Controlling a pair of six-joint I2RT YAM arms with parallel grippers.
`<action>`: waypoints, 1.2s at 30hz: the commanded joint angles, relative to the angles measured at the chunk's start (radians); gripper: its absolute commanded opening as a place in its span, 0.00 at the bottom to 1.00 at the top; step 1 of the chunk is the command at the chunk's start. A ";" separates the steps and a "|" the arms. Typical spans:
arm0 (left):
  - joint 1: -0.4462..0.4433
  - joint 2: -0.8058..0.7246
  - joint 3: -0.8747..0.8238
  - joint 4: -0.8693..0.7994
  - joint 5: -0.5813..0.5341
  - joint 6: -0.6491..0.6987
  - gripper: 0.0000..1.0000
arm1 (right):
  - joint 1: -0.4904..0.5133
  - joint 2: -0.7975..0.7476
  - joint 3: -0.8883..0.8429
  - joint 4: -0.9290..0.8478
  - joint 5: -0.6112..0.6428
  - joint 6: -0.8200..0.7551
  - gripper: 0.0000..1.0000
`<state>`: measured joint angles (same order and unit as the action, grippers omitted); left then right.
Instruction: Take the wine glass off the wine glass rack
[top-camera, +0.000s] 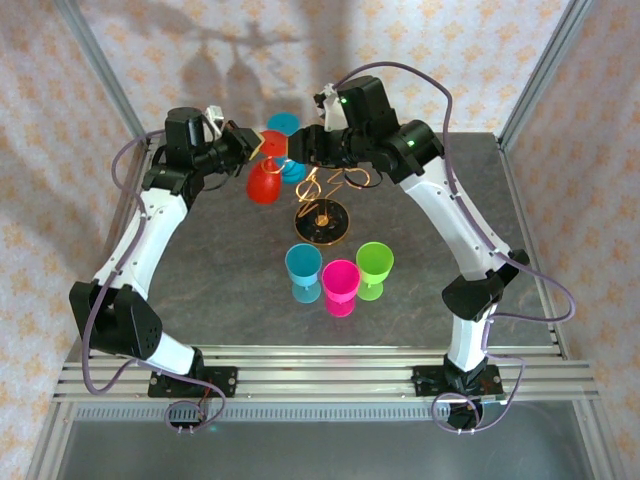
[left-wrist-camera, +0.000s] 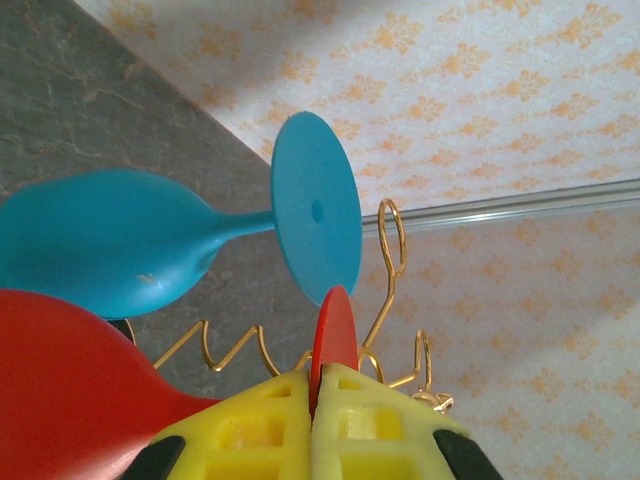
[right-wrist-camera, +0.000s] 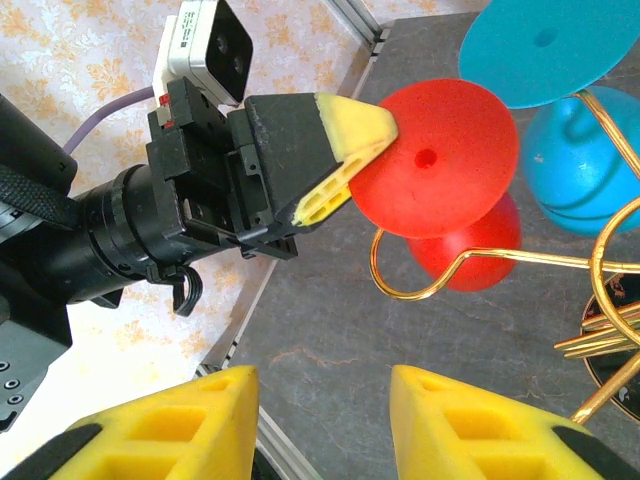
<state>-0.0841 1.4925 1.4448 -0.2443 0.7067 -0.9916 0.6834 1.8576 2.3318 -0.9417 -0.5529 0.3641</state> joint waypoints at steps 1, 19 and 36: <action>0.033 -0.055 0.026 -0.037 0.019 0.047 0.00 | -0.006 -0.055 -0.010 0.026 0.016 0.008 0.39; 0.144 -0.316 0.036 -0.550 -0.066 0.404 0.00 | -0.004 -0.201 -0.217 0.112 0.037 0.043 0.39; 0.138 -0.468 0.146 -0.935 -0.346 0.685 0.00 | -0.005 -0.460 -0.642 0.233 0.071 0.097 0.39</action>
<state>0.0540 1.0473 1.6028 -1.1175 0.4328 -0.3820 0.6834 1.4563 1.7203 -0.7532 -0.5102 0.4442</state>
